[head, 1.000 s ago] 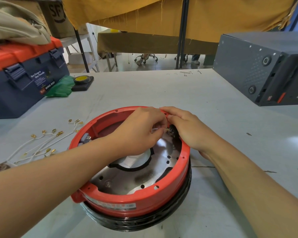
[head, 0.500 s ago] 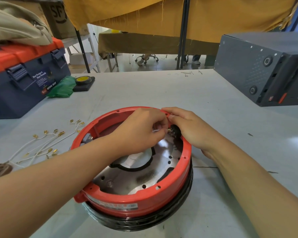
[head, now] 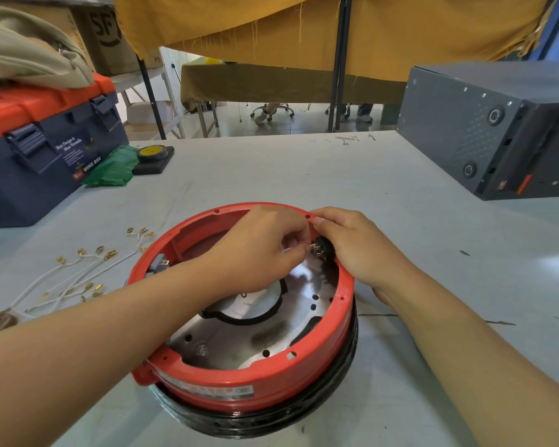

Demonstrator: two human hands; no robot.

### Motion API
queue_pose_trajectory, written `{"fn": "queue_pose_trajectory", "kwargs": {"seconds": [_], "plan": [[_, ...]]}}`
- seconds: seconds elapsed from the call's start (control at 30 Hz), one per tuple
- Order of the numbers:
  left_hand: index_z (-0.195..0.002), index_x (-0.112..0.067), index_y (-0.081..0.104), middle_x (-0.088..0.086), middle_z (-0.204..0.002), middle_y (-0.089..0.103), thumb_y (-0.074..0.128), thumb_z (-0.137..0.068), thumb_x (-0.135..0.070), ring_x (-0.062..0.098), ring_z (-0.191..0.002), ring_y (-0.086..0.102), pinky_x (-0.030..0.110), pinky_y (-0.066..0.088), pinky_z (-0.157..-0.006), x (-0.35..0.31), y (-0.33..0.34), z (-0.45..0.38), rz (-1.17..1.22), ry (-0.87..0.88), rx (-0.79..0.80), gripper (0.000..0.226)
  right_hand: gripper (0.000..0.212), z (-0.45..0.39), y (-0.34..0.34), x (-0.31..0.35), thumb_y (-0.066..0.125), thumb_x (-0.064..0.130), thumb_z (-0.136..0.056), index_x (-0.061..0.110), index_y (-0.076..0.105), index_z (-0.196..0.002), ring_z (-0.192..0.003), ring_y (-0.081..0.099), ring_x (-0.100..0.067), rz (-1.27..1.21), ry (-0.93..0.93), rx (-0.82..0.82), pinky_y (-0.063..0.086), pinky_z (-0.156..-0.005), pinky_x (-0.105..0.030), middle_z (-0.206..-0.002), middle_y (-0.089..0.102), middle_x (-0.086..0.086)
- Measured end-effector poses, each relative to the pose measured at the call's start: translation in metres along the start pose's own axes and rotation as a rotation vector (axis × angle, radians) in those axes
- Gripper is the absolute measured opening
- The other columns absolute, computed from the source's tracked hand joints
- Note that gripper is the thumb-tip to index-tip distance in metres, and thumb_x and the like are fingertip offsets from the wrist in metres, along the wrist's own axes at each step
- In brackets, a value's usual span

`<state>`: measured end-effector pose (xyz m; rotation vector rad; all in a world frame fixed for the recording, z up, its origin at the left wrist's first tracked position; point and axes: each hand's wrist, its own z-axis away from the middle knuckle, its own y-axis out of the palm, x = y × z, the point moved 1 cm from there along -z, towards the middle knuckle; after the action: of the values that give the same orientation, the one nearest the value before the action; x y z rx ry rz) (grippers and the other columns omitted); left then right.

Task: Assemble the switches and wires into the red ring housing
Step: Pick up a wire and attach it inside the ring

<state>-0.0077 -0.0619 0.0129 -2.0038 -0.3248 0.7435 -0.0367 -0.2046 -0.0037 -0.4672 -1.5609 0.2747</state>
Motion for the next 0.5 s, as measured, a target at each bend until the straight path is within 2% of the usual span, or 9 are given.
{"fn": "queue_pose_trajectory", "kwargs": {"seconds": [0.13, 0.5], "plan": [[-0.073, -0.007, 0.063, 0.002, -0.069, 0.061, 0.062, -0.082, -0.007, 0.017, -0.067, 0.054, 0.032, 0.042, -0.066, -0.0013, 0.0015, -0.0009, -0.017, 0.014, -0.004, 0.009, 0.029, 0.0005, 0.0004, 0.0002, 0.042, 0.023, -0.098, 0.021, 0.069, -0.106, -0.100, 0.063, -0.023, 0.002, -0.001, -0.002, 0.046, -0.094, -0.045, -0.102, 0.070, -0.004], [-0.073, -0.004, 0.063, 0.005, -0.069, 0.060, 0.061, -0.080, -0.004, 0.019, -0.066, 0.053, 0.032, 0.041, -0.066, -0.0007, 0.0023, -0.0010, -0.053, 0.049, 0.005, 0.008, 0.030, 0.0020, -0.0014, 0.0010, 0.041, 0.021, -0.098, 0.022, 0.070, -0.104, -0.098, 0.062, -0.021, 0.024, -0.010, 0.005, 0.047, -0.093, -0.042, -0.100, 0.070, -0.003]]}}
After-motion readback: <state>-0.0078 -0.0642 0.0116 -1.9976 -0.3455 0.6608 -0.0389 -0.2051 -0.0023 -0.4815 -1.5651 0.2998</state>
